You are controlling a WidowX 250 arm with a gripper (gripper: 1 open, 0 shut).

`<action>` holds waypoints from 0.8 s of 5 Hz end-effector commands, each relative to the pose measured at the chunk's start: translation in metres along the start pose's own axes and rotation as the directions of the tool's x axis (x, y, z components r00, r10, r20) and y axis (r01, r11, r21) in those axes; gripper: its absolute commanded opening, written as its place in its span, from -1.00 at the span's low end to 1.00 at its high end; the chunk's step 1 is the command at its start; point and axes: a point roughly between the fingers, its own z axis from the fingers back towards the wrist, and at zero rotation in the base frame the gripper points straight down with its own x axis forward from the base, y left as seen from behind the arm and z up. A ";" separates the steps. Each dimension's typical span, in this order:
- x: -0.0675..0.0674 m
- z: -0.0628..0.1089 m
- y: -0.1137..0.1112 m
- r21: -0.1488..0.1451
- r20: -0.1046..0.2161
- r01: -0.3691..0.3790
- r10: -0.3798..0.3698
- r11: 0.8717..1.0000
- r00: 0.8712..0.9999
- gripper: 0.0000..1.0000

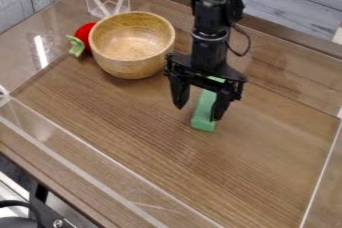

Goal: Put the green block in the brown bowl

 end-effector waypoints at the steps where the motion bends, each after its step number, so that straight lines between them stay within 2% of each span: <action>1: 0.012 0.017 0.000 -0.006 0.050 0.006 -0.006 1.000 0.999 -1.00; 2: 0.011 0.025 -0.011 -0.007 0.057 0.024 -0.024 1.000 0.998 -1.00; 3: 0.012 0.034 -0.022 -0.012 0.068 0.044 -0.044 0.999 0.997 1.00; 4: 0.020 0.037 -0.028 -0.032 0.086 -0.013 0.015 0.999 0.996 1.00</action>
